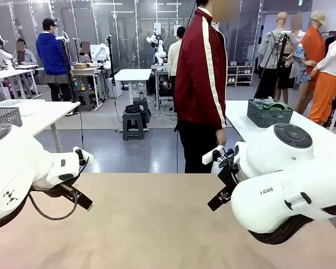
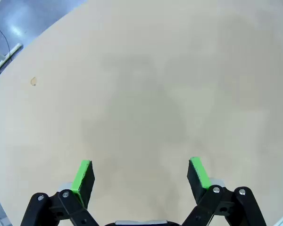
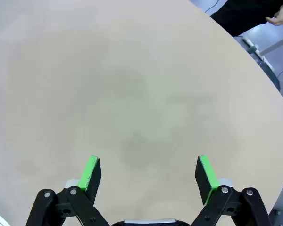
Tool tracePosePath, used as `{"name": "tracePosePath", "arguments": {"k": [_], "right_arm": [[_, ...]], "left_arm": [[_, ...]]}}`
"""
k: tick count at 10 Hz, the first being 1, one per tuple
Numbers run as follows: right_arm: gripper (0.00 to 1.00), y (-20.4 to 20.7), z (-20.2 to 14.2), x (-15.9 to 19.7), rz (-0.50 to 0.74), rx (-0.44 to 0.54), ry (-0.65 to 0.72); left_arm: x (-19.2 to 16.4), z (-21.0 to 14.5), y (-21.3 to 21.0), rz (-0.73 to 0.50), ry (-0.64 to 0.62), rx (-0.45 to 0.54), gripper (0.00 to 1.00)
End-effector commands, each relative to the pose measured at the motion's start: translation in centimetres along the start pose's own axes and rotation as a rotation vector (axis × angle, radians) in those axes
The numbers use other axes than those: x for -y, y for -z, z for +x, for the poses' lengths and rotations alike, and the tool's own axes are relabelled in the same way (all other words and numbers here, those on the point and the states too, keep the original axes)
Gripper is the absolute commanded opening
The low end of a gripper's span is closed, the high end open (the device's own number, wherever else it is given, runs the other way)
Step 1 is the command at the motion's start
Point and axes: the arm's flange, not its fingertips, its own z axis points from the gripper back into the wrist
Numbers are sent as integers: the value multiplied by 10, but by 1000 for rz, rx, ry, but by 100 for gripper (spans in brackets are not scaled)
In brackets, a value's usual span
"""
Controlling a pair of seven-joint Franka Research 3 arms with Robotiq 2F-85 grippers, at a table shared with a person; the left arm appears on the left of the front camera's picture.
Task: Fold the towels and place them in the basket.
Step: When a person lays out a Towel with hook on the table, fold it in half twice.
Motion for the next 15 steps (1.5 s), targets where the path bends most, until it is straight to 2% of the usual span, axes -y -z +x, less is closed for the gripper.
{"name": "tracePosePath", "arguments": {"k": [1, 12, 13, 15], "right_arm": [[100, 0, 0, 0, 0, 0, 0], [100, 0, 0, 0, -1, 0, -3], [100, 0, 0, 1, 10, 3, 3], [100, -22, -1, 5, -14, 20, -1]], "left_arm": [[0, 0, 0, 0, 0, 0, 100], [1, 0, 0, 0, 1, 0, 100], [-4, -5, 4, -1, -2, -1, 100], [-21, -17, -15, -43, 33, 30, 100]]}}
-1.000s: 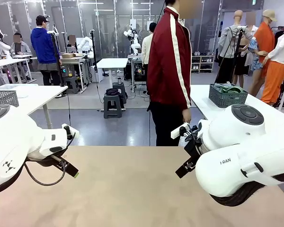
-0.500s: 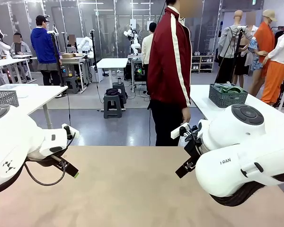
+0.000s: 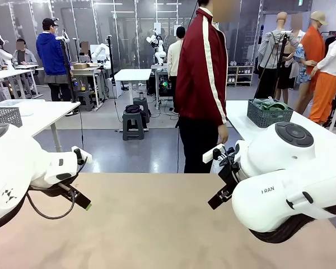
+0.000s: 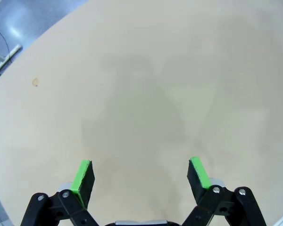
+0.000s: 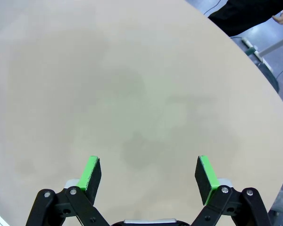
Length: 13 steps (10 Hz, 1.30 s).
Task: Fold the towels and place them in the basket.
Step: When a person lays out a Towel with hook on the table, fold it in half twice.
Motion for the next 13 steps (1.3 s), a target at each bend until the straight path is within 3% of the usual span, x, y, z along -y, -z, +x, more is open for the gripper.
{"name": "tracePosePath", "arguments": {"k": [1, 4, 8, 10, 13], "right_arm": [[100, -36, -5, 5, -25, 13, 0], [100, -119, -30, 7, -42, 24, 17], [100, -213, -72, 1, -30, 25, 74], [100, -248, -93, -4, -53, 22, 109], [100, -267, -105, -11, -60, 47, 95]], "left_arm": [[-22, -22, -34, -30, 30, 23, 100], [-42, -53, -116, -29, 76, 66, 100], [-28, -99, -218, -9, 80, 103, 100], [-26, -116, -250, -41, 109, 86, 100], [-19, -113, -261, -83, 143, 55, 100]]}}
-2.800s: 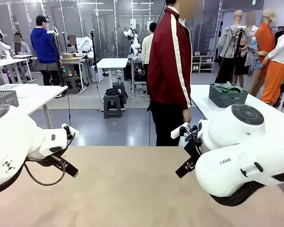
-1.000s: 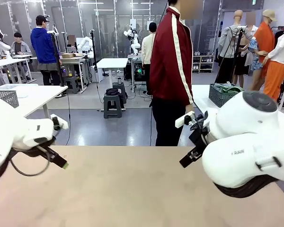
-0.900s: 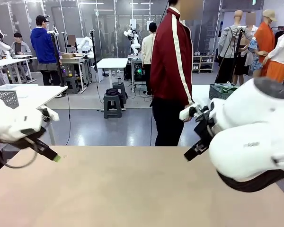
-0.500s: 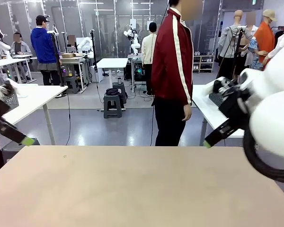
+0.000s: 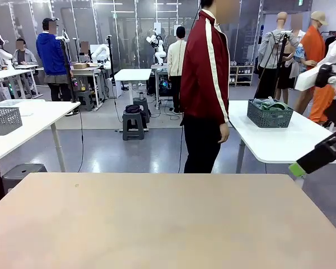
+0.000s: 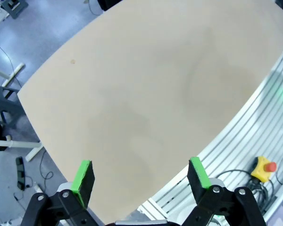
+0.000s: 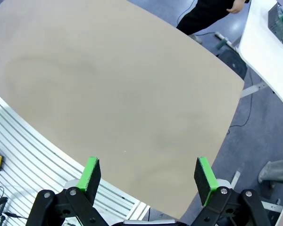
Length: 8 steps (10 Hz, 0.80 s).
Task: Fold the towels and place them in the basket.
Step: When a person lays out a Towel with hook on the table, fold it in half twice.
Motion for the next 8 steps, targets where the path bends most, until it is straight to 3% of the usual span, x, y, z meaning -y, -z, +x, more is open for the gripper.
{"name": "tracePosePath", "arguments": {"k": [1, 2, 8], "right_arm": [[100, 41, -43, -15, 2, 26, -9], [100, 0, 0, 0, 0, 0, 0], [100, -2, -1, -1, 0, 2, -3]], "left_arm": [[24, -19, 41, 19, 10, -11, 100], [0, 0, 0, 0, 0, 0, 100], [1, 1, 1, -2, 1, -4, 100]]}}
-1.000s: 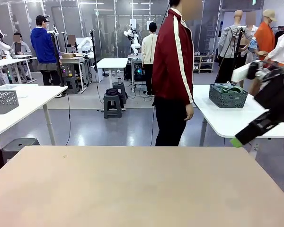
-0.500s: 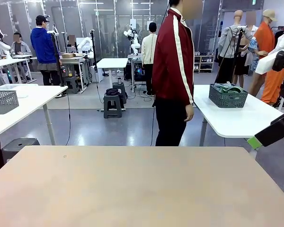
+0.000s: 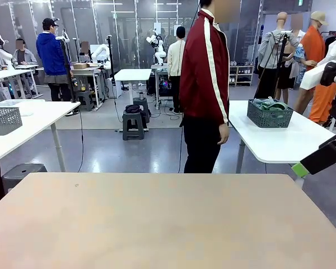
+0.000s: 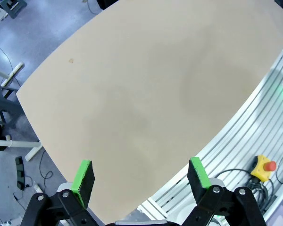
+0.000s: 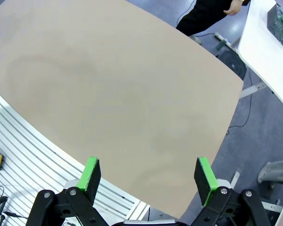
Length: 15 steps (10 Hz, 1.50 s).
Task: Fold the towels and place them in the basket.
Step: When a person lays out a Towel with hook on the table, fold it in half twice.
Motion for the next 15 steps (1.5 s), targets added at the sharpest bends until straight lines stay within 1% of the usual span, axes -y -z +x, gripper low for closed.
{"name": "tracePosePath", "arguments": {"k": [1, 4, 5, 7, 9, 10, 12, 15], "right_arm": [[100, -12, 3, 4, -1, 3, -12], [100, -47, 23, 13, -14, 22, -41], [100, -65, 30, 11, -25, 27, -54], [100, -98, 35, 8, -28, 29, -73], [100, -133, 33, 3, -37, 35, -65], [100, -148, 29, -1, -34, 25, -63], [100, -174, 22, -9, -43, 40, -72], [100, -200, 17, -20, -60, 36, -76]], "left_arm": [[-2, 1, -19, 10, 0, 6, 100], [-30, 14, -70, -15, 11, 4, 100], [-33, 18, -89, 4, 15, -7, 100], [-30, 24, -127, 49, 28, -14, 100], [-21, 28, -158, 81, 45, -21, 100], [-17, 29, -167, 90, 53, -21, 100], [-7, 33, -185, 111, 71, -5, 100], [1, 35, -202, 134, 85, 9, 100]]}}
